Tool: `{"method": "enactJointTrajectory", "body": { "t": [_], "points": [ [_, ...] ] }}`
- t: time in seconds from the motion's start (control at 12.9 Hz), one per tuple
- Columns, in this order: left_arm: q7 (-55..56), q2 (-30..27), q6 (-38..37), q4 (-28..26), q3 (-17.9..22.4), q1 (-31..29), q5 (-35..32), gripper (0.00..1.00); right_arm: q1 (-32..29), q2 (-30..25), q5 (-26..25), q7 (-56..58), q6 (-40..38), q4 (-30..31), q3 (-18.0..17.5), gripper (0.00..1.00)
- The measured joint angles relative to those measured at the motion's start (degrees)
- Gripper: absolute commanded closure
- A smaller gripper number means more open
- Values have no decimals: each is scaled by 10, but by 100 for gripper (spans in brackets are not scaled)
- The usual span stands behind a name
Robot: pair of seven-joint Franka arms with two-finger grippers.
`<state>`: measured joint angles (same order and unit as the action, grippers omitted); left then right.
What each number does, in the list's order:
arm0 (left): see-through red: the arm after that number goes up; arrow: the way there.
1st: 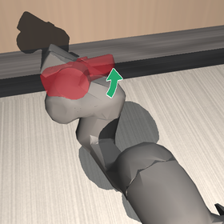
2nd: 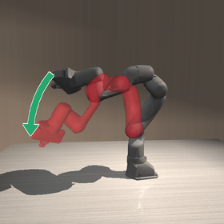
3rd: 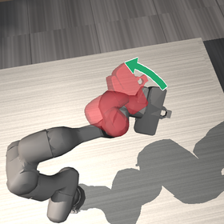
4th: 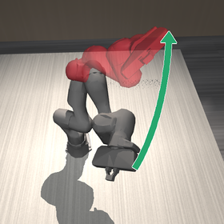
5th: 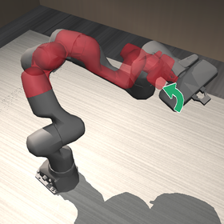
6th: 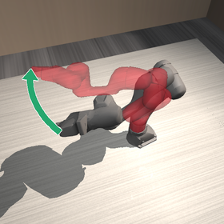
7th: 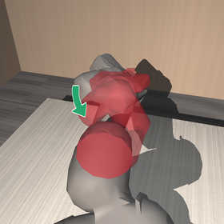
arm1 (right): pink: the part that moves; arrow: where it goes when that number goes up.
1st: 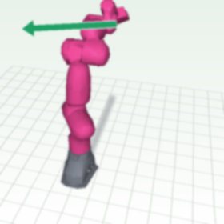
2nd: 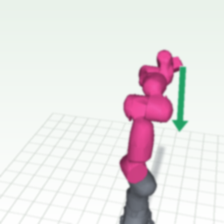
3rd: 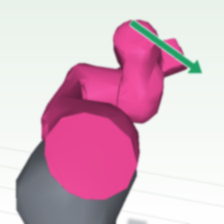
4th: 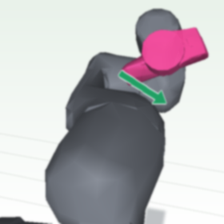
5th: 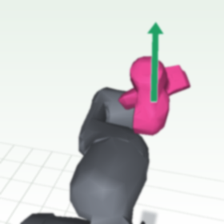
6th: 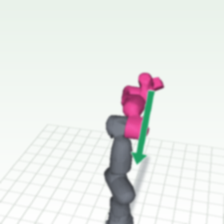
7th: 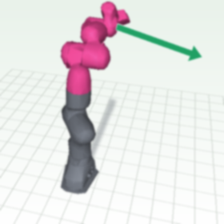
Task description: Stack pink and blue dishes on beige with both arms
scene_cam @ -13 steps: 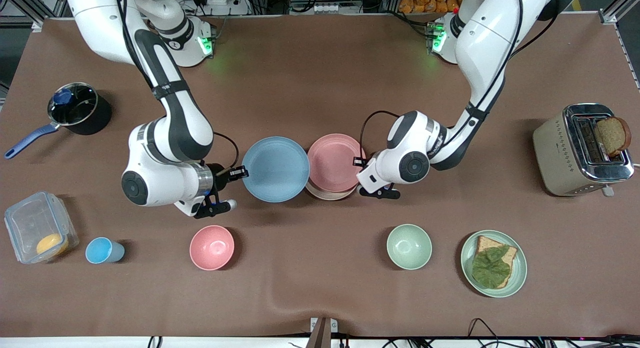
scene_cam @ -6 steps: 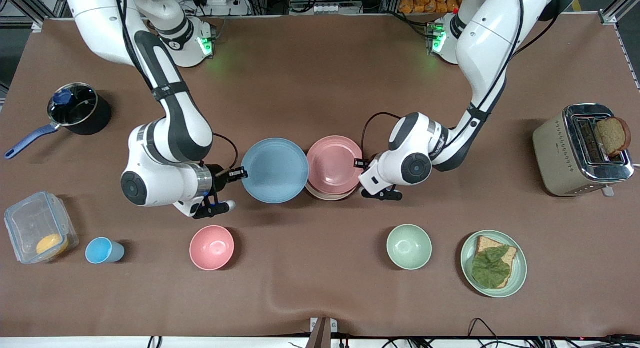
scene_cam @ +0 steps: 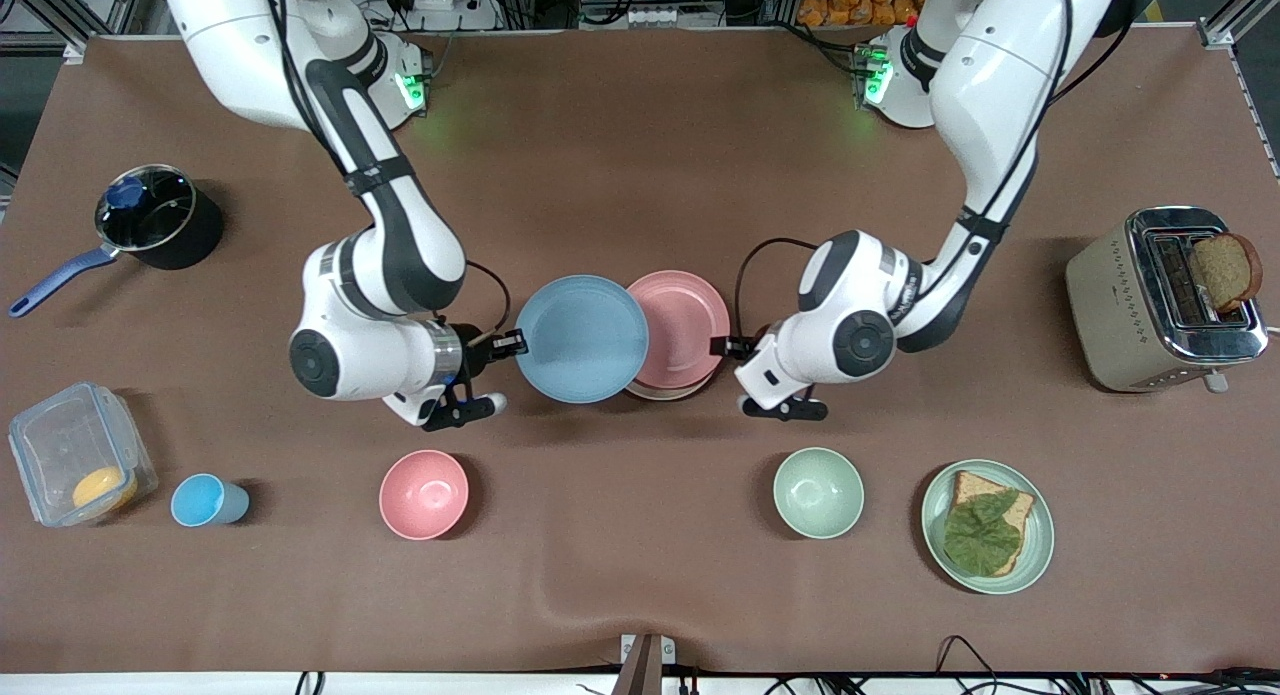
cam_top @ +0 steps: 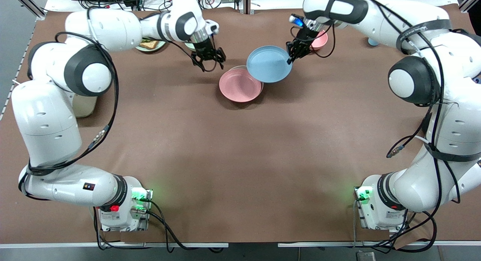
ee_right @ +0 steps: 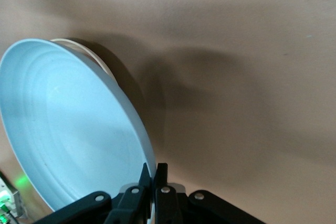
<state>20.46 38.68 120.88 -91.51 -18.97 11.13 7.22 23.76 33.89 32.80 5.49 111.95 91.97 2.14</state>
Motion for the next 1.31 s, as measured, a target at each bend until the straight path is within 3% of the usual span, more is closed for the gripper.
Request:
{"method": "enactJointTrajectory", "body": {
  "t": [0.31, 0.62, 1.01, 1.08, 1.16, 1.24, 1.31],
  "points": [
    [0, -18, -44, 11, 4, -67, -61, 0, 57, 24, 54, -6, 65, 14, -1, 100],
    [-6, -23, -64, 12, 4, -132, -117, 0, 107, 49, 62, -40, 139, 16, -1, 100],
    [-24, -34, -67, 14, 5, -180, -137, 0, 114, 64, 63, -41, 172, 16, 0, 100],
    [-24, -40, -71, 15, 4, -185, -149, 0, 115, 66, 63, -41, 175, 16, 0, 65],
    [-24, -46, -75, 15, 4, -189, -157, 0, 116, 67, 63, -41, 176, 16, 0, 10],
    [-24, -51, -78, 15, 4, -191, -160, 0, 117, 67, 63, -41, 176, 16, 0, 0],
    [-24, -56, -80, 15, 4, -191, -161, 0, 118, 67, 63, -41, 177, 16, 0, 0]
  ]
}}
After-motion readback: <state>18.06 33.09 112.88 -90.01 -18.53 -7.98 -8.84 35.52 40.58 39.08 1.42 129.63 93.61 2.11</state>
